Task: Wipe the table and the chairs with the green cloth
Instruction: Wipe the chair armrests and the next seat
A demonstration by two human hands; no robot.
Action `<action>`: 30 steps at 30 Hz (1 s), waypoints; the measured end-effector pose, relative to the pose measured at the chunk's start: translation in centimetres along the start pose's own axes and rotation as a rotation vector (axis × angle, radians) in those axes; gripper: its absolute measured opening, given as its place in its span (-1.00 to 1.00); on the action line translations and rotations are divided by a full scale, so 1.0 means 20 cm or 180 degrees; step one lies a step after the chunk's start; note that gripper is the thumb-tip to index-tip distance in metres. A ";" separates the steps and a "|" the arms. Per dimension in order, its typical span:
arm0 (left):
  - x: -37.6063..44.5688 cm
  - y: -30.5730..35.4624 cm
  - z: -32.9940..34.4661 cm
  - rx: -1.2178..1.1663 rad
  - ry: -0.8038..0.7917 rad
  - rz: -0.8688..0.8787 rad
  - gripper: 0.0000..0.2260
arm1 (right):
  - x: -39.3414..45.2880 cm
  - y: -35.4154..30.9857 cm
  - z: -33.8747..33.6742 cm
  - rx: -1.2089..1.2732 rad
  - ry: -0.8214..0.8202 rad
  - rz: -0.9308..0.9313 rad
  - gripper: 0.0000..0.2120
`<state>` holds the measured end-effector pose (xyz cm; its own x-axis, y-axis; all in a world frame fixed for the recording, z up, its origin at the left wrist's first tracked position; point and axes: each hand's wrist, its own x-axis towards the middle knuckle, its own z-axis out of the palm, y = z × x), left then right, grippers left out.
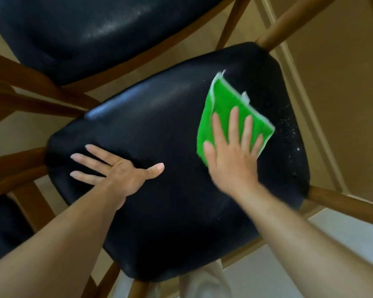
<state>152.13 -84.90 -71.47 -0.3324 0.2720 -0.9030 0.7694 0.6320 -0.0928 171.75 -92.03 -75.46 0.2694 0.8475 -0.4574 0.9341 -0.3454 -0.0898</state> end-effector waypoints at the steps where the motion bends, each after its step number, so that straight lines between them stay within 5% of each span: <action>1: 0.00 0.01 0.00 0.0021 0.0007 -0.0026 0.41 | -0.13 -0.03 0.05 -0.0076 -0.0084 -0.0106 -0.39; 6: -0.02 0.03 -0.01 0.0037 0.0054 -0.0065 0.43 | -0.77 0.00 0.29 -0.0459 -0.0653 -0.0764 -0.39; 11: 0.01 0.04 0.00 0.0021 0.0039 -0.0115 0.44 | -0.72 0.14 0.29 -0.0187 -0.0506 -0.0860 -0.44; 23: 0.02 0.02 0.01 0.0276 0.0129 -0.0106 0.46 | 0.27 0.25 -0.07 0.0536 0.0873 0.1071 -0.43; 30: -0.01 0.04 0.00 0.0215 0.0090 -0.0125 0.45 | -0.45 -0.06 0.22 0.0122 0.0191 0.0013 -0.37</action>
<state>152.74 -84.45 -71.44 -0.3775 0.2690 -0.8861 0.7902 0.5925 -0.1568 167.12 -100.95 -75.22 0.2878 0.8684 -0.4039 0.9237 -0.3630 -0.1223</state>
